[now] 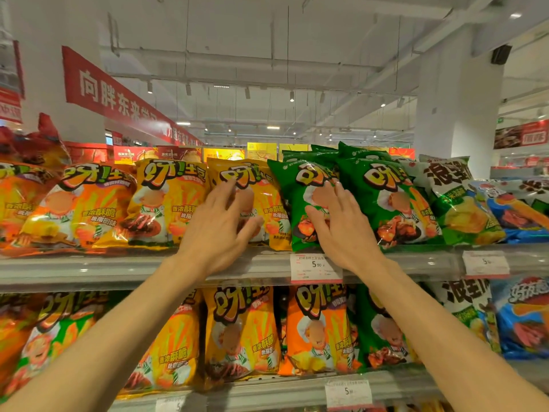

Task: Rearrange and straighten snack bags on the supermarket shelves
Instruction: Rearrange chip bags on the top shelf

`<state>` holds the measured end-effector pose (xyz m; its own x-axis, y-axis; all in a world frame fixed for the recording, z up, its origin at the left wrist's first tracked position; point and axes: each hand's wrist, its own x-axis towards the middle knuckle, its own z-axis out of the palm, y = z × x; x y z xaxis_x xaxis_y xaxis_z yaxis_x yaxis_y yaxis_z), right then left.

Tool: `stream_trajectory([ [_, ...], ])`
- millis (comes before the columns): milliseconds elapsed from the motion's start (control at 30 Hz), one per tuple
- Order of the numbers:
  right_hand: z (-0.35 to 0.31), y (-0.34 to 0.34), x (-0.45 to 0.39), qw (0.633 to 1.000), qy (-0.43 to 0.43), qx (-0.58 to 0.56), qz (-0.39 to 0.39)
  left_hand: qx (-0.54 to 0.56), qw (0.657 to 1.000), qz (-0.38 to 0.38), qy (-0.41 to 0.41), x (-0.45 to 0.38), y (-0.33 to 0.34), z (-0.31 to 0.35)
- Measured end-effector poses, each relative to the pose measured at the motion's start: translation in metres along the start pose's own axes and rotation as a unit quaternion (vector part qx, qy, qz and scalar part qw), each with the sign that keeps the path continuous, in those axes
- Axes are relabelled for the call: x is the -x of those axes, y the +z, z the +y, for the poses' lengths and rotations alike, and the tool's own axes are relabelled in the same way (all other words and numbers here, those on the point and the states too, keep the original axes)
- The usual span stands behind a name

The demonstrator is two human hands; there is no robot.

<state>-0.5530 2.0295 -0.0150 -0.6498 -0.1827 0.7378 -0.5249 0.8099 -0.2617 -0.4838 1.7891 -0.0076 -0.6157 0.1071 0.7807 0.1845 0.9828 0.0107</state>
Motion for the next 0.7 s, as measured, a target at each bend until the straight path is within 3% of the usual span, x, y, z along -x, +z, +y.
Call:
stream_trajectory([
  [67, 0.001, 0.000, -0.001, 0.999, -0.001, 0.039, -0.007, 0.026, 0.998, -0.051, -0.005, -0.001, 0.006, -0.001],
  [267, -0.004, 0.011, 0.000, 0.998, 0.023, 0.065, 0.009, -0.019, 0.996, -0.083, -0.026, 0.000, 0.018, 0.000],
  [467, -0.008, -0.002, 0.009, 0.997, 0.036, -0.057, 0.024, 0.084, 0.996, 0.009, -0.018, 0.008, 0.010, 0.003],
  [700, -0.016, -0.026, 0.046, 0.969, 0.111, -0.199, 0.098, 0.140, 0.984, 0.107, 0.002, 0.040, -0.001, 0.001],
])
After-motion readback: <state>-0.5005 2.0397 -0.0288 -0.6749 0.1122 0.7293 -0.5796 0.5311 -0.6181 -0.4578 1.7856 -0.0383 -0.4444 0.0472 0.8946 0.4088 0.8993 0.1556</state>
